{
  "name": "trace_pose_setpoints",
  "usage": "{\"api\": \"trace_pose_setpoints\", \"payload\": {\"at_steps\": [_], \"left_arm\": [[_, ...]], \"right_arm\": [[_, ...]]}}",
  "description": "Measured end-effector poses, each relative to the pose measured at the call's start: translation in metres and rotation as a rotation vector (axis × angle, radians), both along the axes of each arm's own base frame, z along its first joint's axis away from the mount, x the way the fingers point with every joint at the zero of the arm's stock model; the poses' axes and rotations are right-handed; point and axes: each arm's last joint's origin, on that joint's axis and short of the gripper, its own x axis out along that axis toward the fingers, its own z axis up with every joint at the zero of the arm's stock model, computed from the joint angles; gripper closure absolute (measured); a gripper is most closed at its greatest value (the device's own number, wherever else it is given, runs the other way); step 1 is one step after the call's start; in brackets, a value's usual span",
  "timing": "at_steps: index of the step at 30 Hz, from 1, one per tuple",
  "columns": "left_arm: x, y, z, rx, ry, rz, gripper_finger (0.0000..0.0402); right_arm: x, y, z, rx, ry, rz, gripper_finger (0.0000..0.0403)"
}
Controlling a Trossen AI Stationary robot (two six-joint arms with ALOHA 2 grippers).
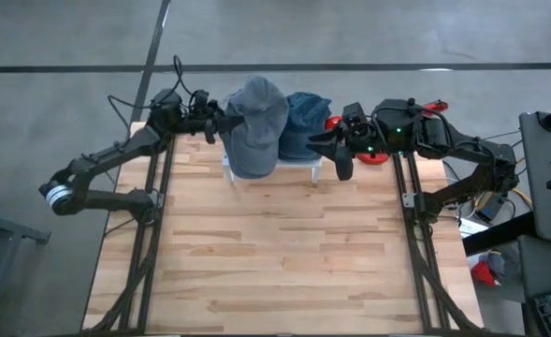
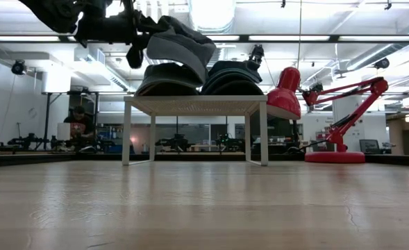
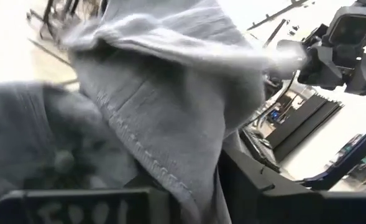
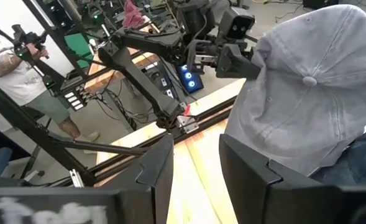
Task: Pick & Place hat
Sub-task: Stack the gray cap on top of the gray cap on the shelf
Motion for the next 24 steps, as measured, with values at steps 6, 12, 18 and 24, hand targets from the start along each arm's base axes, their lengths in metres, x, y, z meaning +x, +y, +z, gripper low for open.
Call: {"api": "trace_pose_setpoints", "payload": {"at_steps": [6, 12, 18, 24], "left_arm": [[-0.001, 0.001, 0.006, 0.085, 0.071, 0.015, 0.0295], [-0.002, 0.001, 0.005, 0.11, 0.209, 0.043, 0.0293], [-0.003, 0.003, 0.011, 0.167, 0.208, 0.06, 0.0293], [-0.011, 0.011, 0.011, 0.146, 0.216, 0.105, 0.0293]], "right_arm": [[0.0, 0.0, 0.0, 0.0, 0.0, 0.0, 0.0289], [0.0, 0.0, 0.0, 0.0, -0.001, 0.0, 0.0294], [0.0, 0.0, 0.0, 0.0, -0.001, 0.0, 0.0287], [0.0, 0.0, 0.0, 0.0, -0.001, 0.001, 0.028]]}}
